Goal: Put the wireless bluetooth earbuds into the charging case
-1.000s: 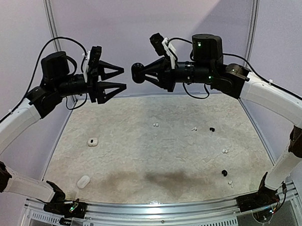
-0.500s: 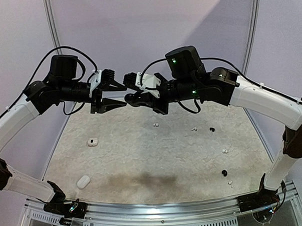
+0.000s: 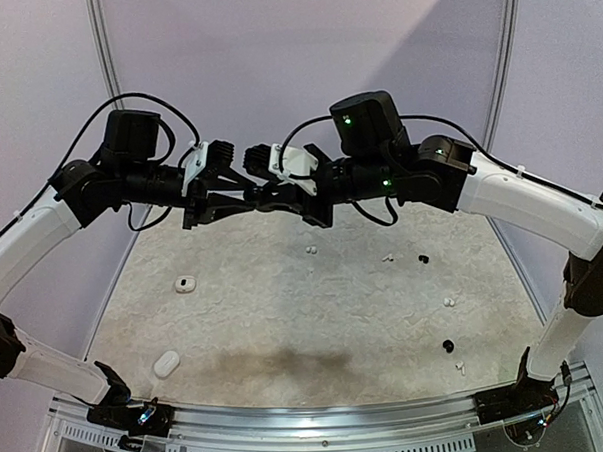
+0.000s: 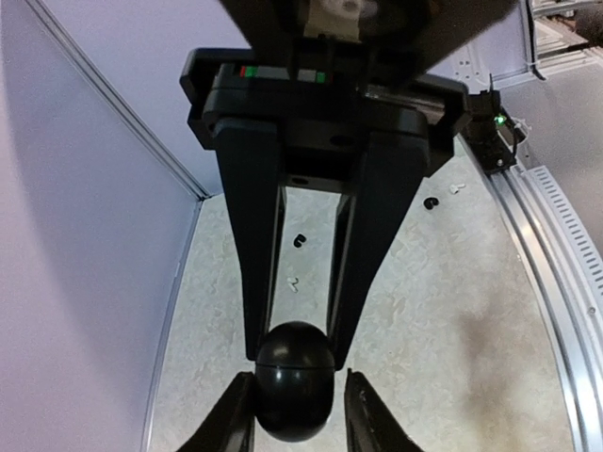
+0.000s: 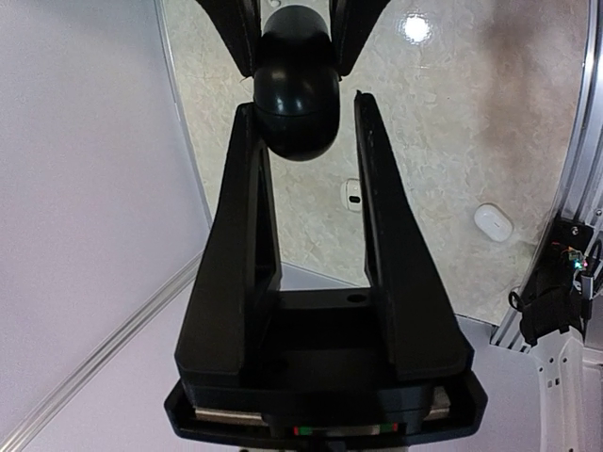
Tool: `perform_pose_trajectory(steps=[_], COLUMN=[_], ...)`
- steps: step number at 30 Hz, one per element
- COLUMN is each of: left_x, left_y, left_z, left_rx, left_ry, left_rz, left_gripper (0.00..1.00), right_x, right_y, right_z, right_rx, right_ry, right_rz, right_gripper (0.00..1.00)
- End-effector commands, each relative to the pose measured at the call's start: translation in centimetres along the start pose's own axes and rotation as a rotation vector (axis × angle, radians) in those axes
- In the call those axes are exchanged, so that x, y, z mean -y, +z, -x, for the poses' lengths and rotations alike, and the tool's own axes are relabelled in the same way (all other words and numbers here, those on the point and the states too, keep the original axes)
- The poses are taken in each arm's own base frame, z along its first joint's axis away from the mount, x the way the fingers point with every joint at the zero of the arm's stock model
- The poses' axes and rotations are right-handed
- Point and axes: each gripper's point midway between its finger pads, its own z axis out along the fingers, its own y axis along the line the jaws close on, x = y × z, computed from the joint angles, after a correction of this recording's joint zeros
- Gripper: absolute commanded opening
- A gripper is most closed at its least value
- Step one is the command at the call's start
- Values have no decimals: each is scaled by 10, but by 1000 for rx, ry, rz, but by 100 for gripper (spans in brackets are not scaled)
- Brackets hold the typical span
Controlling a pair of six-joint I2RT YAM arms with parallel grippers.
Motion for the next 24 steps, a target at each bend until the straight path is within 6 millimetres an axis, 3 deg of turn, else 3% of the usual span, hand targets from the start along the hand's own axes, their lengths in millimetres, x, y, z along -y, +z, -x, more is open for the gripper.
perform_pose_trajectory(steps=[1, 4, 7, 8, 9, 12, 15, 18, 21, 24], left_x=[6, 6, 5, 4, 1, -18, -44, -54, -51, -57], left_y=[4, 5, 5, 5, 4, 0, -14, -26, -33, -35], left_z=[3, 2, 2, 2, 3, 10, 25, 41, 62, 68], left_rx=[1, -2, -5, -4, -2, 40, 156, 293, 425, 491], left_ry=[-15, -13, -15, -21, -35, -132, -293, -446, -506, -565], left_rz=[-28, -27, -22, -15, -3, 83, 152, 131, 70, 76], left_gripper=[30, 19, 0, 0, 0, 0, 0, 0, 0, 0], right_x=[2, 2, 4, 5, 6, 15, 25, 38, 44, 47], right_y=[0, 0, -1, -1, 0, -4, -22, -48, -62, -65], right_z=[15, 18, 19, 19, 18, 17, 13, 24, 34, 42], right_rx=[56, 68, 75, 77, 77, 112, 194, 349, 460, 521], right_ry=[-11, -11, -7, -3, 3, 48, 149, 318, 415, 485], right_rz=[1, 1, -5, -13, -26, -103, -114, -64, -37, -9], right_gripper=[0, 0, 0, 0, 9, 56, 76, 87, 88, 88])
